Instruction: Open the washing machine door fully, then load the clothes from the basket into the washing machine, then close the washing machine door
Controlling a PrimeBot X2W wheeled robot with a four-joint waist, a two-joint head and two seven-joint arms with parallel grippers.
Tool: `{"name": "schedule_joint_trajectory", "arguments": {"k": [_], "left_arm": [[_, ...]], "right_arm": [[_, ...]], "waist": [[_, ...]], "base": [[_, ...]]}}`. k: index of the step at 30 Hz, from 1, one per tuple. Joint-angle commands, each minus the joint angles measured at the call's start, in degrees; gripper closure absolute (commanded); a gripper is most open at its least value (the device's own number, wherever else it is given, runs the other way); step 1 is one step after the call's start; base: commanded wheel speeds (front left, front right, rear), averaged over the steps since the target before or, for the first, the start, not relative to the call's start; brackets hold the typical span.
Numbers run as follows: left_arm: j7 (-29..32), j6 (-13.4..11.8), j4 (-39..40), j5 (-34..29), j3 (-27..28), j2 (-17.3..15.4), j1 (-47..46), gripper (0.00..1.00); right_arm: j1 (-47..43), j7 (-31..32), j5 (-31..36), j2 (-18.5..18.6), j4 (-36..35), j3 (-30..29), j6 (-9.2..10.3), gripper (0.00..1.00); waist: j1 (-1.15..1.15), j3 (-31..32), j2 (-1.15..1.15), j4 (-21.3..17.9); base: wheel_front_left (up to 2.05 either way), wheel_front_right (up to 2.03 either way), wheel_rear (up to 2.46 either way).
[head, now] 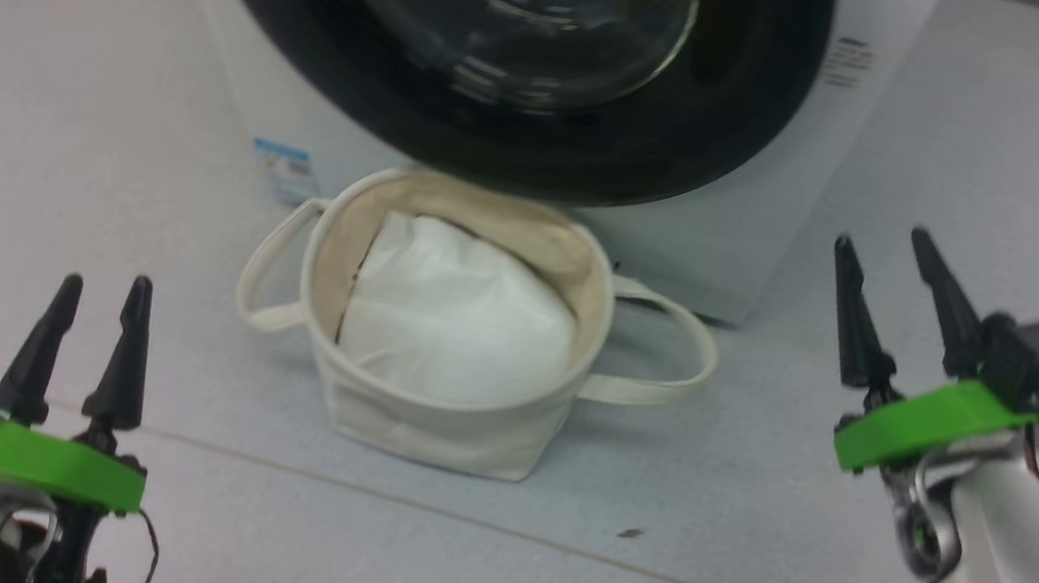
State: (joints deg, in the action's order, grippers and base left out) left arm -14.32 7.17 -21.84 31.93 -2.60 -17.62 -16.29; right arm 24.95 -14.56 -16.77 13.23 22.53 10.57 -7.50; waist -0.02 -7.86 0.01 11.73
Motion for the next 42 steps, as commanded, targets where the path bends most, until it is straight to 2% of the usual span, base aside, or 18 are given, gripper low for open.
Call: {"name": "schedule_joint_trajectory", "arguments": {"k": [1,7,16,42], "left_arm": [[-0.7,0.3,1.7,0.0,2.6,-1.6,-0.7,0.0],[-0.7,0.3,1.5,5.2,1.4,-1.8,2.1,0.0],[-0.7,0.3,2.1,7.8,1.1,-2.7,4.0,0.0],[-0.7,0.3,3.9,4.8,1.1,-2.6,4.8,0.0]], "right_arm": [[-0.5,-0.4,-0.2,-0.2,-2.9,0.7,0.01,0.0],[-8.8,-0.4,-1.2,-1.8,-8.3,-3.3,0.01,0.0],[-17.4,-0.4,-0.3,-3.4,-12.3,-7.4,0.01,0.0],[-18.2,-0.4,0.5,-4.2,-12.7,-5.6,0.01,0.0]], "waist": [[0.02,2.8,-0.01,-3.0],[0.02,5.1,-0.01,-6.0],[0.02,5.9,-0.01,-7.6],[0.02,6.5,-0.01,-6.5]], "base": [[0.0,0.0,0.0],[0.0,0.0,0.0],[0.0,0.0,0.0],[0.0,0.0,0.0]]}}
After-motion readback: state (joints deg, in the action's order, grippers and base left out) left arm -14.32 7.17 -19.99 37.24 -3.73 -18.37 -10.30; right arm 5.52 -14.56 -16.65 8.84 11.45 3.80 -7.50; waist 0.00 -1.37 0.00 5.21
